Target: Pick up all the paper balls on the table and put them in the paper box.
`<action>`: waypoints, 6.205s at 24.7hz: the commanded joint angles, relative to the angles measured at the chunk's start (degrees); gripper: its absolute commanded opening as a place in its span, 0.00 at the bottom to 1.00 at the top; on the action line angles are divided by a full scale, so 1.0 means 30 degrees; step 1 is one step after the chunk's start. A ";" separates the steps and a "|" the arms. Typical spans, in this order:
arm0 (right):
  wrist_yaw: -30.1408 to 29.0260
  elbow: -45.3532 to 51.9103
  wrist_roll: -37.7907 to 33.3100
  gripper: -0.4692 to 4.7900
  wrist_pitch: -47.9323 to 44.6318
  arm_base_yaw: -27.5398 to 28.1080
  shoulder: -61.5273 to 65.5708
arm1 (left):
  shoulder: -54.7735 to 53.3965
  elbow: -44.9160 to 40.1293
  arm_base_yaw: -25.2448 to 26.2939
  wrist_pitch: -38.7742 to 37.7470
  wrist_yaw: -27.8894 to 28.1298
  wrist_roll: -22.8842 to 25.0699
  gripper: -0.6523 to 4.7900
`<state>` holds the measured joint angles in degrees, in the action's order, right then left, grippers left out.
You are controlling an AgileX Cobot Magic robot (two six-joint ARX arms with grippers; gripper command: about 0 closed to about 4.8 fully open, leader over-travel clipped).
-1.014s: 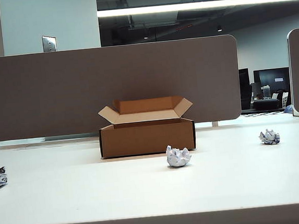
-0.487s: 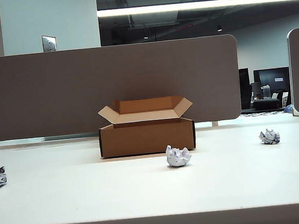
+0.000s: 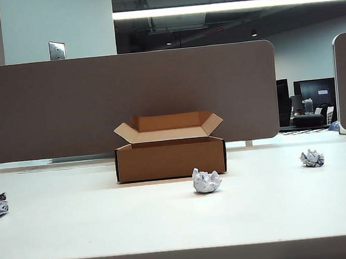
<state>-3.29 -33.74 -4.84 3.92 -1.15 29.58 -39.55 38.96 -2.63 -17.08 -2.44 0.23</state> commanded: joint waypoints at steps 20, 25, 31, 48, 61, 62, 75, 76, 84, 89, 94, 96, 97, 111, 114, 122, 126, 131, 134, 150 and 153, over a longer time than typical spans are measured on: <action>0.0721 -0.9799 0.1654 0.46 0.6754 -0.2200 1.4251 | -1.3158 0.3286 -0.0729 -0.4014 -0.1530 0.1392 0.48; 0.1173 -0.9799 0.1668 0.46 0.6681 -0.2186 1.4644 | -1.3508 0.3286 -0.1450 -0.3854 -0.0131 0.1734 0.48; 0.1603 -0.9755 0.1705 0.48 0.6841 -0.2178 1.5533 | -1.4637 0.3293 -0.1515 -0.3898 0.0845 0.1785 0.52; 0.4197 -0.9799 0.2040 0.54 0.5821 -0.2120 1.9249 | -1.6371 0.3439 -0.1508 -0.2798 -0.0277 0.1654 0.30; 0.4131 -1.2575 0.1785 0.64 0.3949 -0.1617 2.5420 | -1.6378 0.8269 -0.1931 -0.2586 -0.1137 0.0189 0.11; 0.4065 -1.3100 0.1457 0.64 0.4605 -0.1559 2.5886 | -1.6393 0.9100 -0.2324 -0.2317 -0.1450 0.0117 0.11; 0.3351 -1.3267 0.0648 0.63 0.5093 -0.1457 2.6381 | -2.1689 1.6152 -0.5122 -0.0984 -0.4473 0.0131 0.18; 0.3198 -1.3267 0.0605 0.63 0.5085 -0.1443 2.6418 | -2.2010 1.6473 -0.5122 -0.0991 -0.4488 0.0124 0.18; 0.2630 -1.3267 0.0452 0.63 0.5472 -0.1435 2.6950 | -2.3168 1.7362 -0.5399 -0.0998 -0.5362 0.0124 0.45; 0.2528 -1.3267 0.0459 0.62 0.5464 -0.1435 2.7103 | -2.3161 1.7420 -0.5413 -0.1282 -0.5508 0.0095 0.47; 0.2543 -1.3267 0.0459 0.38 0.5158 -0.1428 2.7132 | -2.3154 1.7420 -0.5413 -0.1377 -0.5625 0.0058 0.47; 0.2535 -1.3267 0.0466 0.27 0.5158 -0.1428 2.7132 | -2.3154 1.7420 -0.5413 -0.1362 -0.5625 0.0058 0.47; 0.2535 -1.3267 0.0474 0.21 0.5129 -0.1428 2.7132 | -2.3154 1.7420 -0.5413 -0.1348 -0.5625 0.0058 0.47; -0.4932 -1.8935 -0.2426 0.13 0.5180 -0.2200 2.6381 | -2.2673 1.7449 -0.5413 -0.1020 -0.5617 0.0051 0.46; -0.5042 -2.0465 -0.2390 0.13 0.4721 -0.3483 2.6432 | -2.2549 1.7449 -0.5413 -0.1319 -0.5574 0.0058 0.46; -0.4539 -2.0990 -0.0270 0.23 0.5100 -0.5195 2.7904 | -2.0473 1.7449 -0.5406 -0.2594 -0.3716 0.0495 0.30; -0.5202 -2.0990 -0.0204 0.33 0.5807 -0.5413 2.8829 | -1.9271 1.7442 -0.5406 -0.3402 -0.3665 0.0495 0.30; -0.5690 -2.0983 0.0102 0.46 0.6776 -0.5435 2.9237 | -1.8542 1.7442 -0.5406 -0.4364 -0.3395 0.0503 0.30; -0.5807 -2.0983 0.1727 0.62 0.7300 -0.5435 2.8742 | -1.8331 1.7442 -0.5406 -0.5530 -0.3468 0.0087 0.30; -0.4320 -2.0961 0.4685 0.61 1.8549 -0.8575 2.6046 | -1.2852 1.6043 -0.5413 -1.2670 -0.3344 0.0481 0.18; -0.3781 -2.0961 0.4685 0.61 1.9853 -0.9114 2.5682 | -1.0958 1.4877 -0.5413 -1.2772 -0.2783 0.0466 0.16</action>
<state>-15.57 -96.29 8.91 61.01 -27.97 107.98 -74.70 84.47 -18.79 -55.53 -12.03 1.54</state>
